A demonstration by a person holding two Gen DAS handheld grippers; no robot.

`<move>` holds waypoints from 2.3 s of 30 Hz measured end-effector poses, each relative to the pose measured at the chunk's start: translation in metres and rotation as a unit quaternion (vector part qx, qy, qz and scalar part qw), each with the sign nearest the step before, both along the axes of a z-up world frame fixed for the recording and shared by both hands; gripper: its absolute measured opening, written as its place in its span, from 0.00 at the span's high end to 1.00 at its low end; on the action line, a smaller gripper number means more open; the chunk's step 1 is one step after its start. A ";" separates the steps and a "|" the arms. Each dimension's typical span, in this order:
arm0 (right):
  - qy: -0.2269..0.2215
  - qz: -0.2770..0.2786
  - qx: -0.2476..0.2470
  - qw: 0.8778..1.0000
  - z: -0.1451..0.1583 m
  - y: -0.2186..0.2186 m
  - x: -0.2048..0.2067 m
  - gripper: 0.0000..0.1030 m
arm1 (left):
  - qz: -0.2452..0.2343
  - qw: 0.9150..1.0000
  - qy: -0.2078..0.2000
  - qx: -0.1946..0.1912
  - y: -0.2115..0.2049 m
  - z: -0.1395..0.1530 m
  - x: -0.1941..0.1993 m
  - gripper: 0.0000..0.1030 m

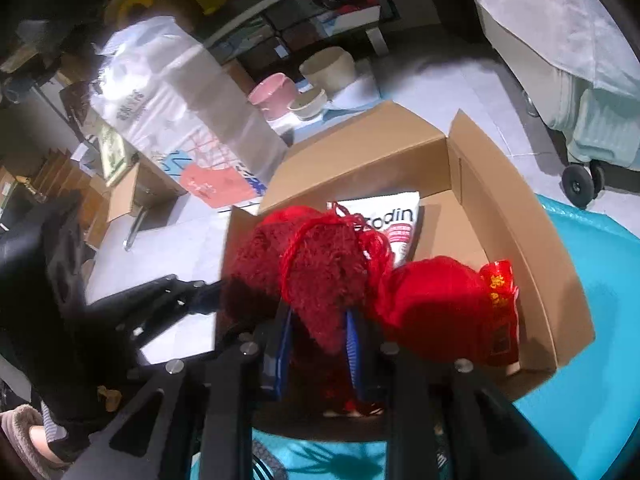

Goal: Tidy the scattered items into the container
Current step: 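Carry the fuzzy yarn ball into the box and lower it beside the red balls, then open both tools and withdraw them from the box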

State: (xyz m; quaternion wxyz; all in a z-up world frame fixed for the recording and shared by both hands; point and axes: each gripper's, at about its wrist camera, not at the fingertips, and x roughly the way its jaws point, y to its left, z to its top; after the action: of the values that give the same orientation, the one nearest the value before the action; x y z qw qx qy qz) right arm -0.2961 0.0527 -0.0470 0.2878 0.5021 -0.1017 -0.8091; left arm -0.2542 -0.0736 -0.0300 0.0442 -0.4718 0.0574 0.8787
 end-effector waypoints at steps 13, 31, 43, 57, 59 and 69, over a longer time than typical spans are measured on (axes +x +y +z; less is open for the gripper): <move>0.033 -0.003 0.071 0.997 -0.005 -0.010 0.004 0.44 | 0.037 0.999 -0.005 -0.010 0.002 -0.008 0.000 0.18; 0.057 -0.034 0.040 0.997 0.043 0.020 0.027 0.03 | 0.092 0.996 0.007 0.001 -0.026 0.040 0.036 0.04; 0.072 -0.027 0.090 0.993 0.071 0.023 0.080 0.03 | 0.091 0.996 -0.001 -0.013 -0.025 0.058 0.083 0.04; 0.053 -0.021 0.105 0.993 0.083 0.027 0.140 0.03 | 0.069 0.997 -0.022 -0.019 -0.003 0.071 0.140 0.04; 0.052 -0.023 0.106 0.993 0.083 0.030 0.149 0.03 | 0.072 0.997 -0.015 -0.024 -0.001 0.075 0.150 0.04; 0.043 -0.030 0.119 0.992 0.102 0.045 0.191 0.03 | 0.066 0.997 -0.037 -0.027 0.011 0.092 0.181 0.04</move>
State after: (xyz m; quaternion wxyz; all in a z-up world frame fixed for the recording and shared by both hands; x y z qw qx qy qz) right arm -0.1049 0.0978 0.0549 0.2060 0.4944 -0.0074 -0.8444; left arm -0.0731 -0.0626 0.0615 -0.0250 -0.5079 0.0482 0.8597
